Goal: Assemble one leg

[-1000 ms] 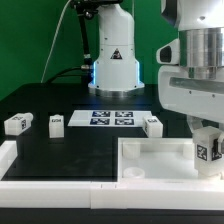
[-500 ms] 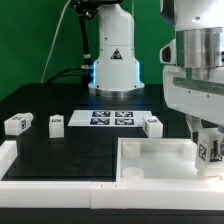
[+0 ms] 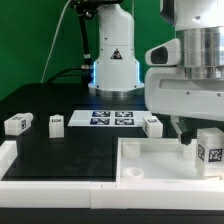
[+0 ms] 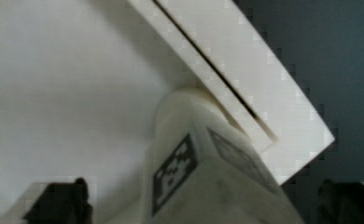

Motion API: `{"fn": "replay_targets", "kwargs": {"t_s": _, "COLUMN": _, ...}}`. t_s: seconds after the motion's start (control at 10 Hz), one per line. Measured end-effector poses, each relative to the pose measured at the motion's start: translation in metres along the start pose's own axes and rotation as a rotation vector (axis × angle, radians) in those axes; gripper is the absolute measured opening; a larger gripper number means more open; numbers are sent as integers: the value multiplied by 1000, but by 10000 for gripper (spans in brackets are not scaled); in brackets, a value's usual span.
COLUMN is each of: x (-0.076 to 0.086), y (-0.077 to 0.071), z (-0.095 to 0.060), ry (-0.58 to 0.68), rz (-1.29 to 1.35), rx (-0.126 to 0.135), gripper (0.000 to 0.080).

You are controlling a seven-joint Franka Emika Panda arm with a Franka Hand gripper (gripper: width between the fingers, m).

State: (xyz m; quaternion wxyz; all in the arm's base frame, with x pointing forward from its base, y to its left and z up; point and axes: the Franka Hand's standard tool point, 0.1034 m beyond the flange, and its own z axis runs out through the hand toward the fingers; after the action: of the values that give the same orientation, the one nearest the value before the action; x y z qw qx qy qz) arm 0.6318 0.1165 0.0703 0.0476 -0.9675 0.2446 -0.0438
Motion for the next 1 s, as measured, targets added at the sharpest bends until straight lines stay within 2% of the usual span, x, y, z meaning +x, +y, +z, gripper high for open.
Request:
{"fn": "replay_targets", "kwargs": {"t_s": 0.3, "x": -7, "y": -7, "z": 1, "ry": 3, "rz": -366, "rx": -29, "gripper": 649}}
{"fn": "replay_targets", "kwargs": {"t_s": 0.6, "x": 2, "y": 4, "z": 0, "ry": 3, "rz": -678, "rx": -49, "gripper": 649}}
{"fn": "replay_targets", "kwargs": {"t_s": 0.8, "x": 4, "y": 6, "z": 0, "ry": 4, "rz": -692, "rx": -51, "gripper": 649}}
{"fn": "replay_targets", "kwargs": {"t_s": 0.9, "x": 4, "y": 6, "z": 0, "ry": 4, "rz": -691, "rx": -51, "gripper": 557}}
{"fn": "replay_targets", "kwargs": {"t_s": 1.0, "x": 5, "y": 6, "z": 0, "ry": 4, "rz": -691, "rx": -51, "gripper": 557}}
